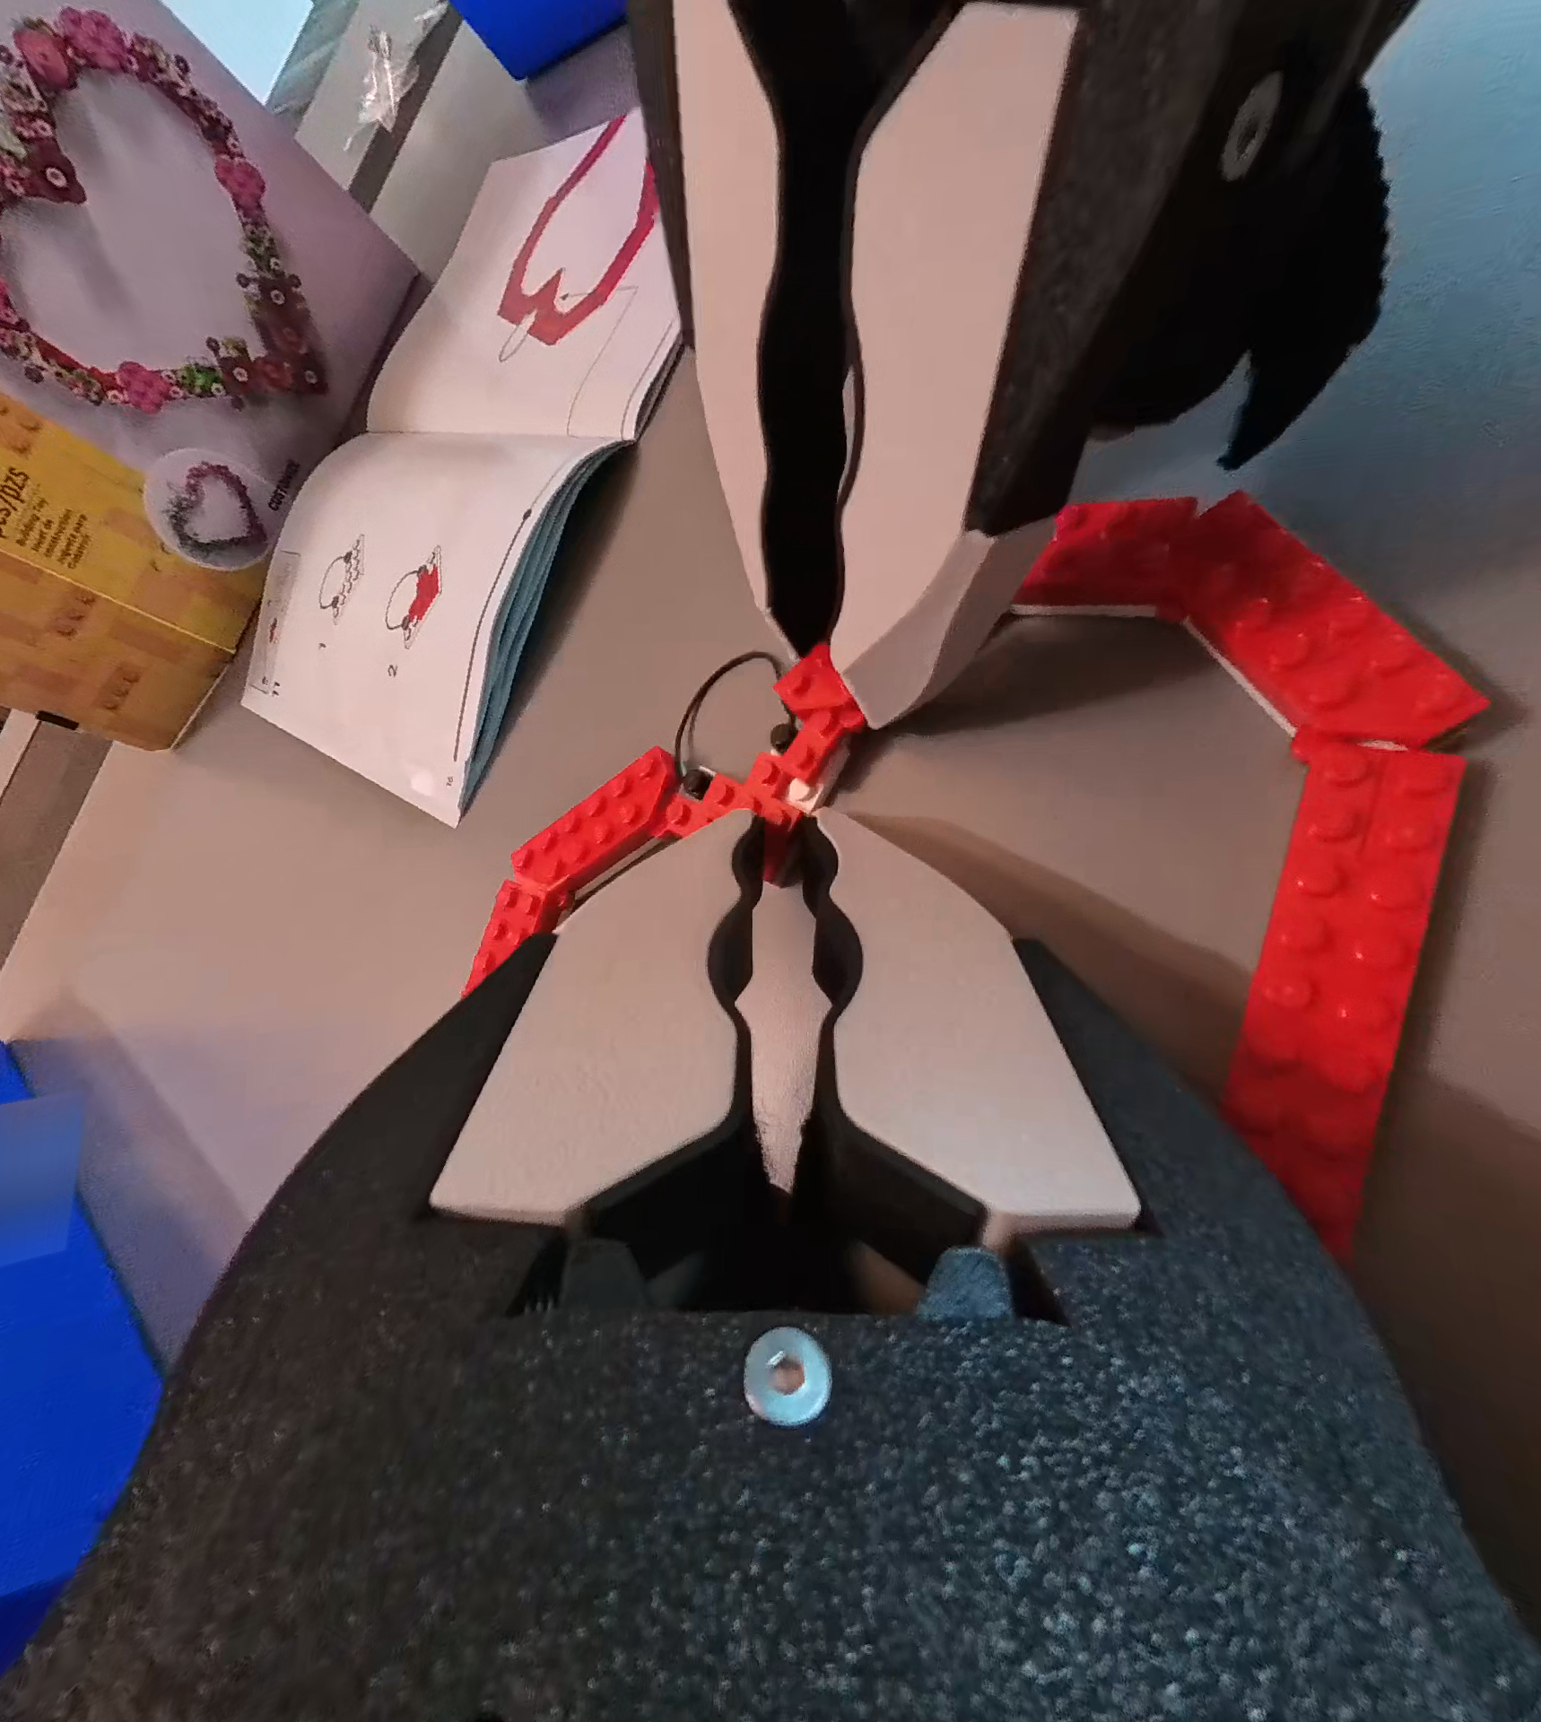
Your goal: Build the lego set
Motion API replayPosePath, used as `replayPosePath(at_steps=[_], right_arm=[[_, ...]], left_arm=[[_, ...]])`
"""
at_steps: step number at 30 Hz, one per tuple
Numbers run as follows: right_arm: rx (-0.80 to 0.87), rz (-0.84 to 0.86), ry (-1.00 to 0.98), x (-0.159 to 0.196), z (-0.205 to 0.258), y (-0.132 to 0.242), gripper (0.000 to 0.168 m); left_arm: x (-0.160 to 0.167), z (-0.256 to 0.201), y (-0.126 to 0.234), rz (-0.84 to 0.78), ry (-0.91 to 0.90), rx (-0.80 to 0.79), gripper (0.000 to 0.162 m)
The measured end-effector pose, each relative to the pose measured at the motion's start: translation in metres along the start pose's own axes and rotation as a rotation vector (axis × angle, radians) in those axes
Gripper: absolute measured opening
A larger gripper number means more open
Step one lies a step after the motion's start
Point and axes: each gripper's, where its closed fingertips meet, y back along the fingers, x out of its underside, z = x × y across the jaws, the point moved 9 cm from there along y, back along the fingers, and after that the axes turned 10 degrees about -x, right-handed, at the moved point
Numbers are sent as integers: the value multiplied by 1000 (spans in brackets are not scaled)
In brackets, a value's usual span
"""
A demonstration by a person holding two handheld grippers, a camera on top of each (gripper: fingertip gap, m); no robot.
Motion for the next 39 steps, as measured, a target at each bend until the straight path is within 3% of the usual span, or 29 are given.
replayPosePath(at_steps=[11,14,26,33,39], right_arm=[[59,75,29,-4,6,-2,17],[69,49,11,-2,6,2,21],[63,75,73,1,10,1,17],[40,64,96,1,11,1,17],[33,71,98,1,8,3,17]], left_arm=[[2,4,0,-20,30,74,8],[3,7,2,-36,44,63,22],[4,19,5,32,85,70,21],[16,30,-3,69,310,440,18],[18,34,-6,63,346,541,12]])
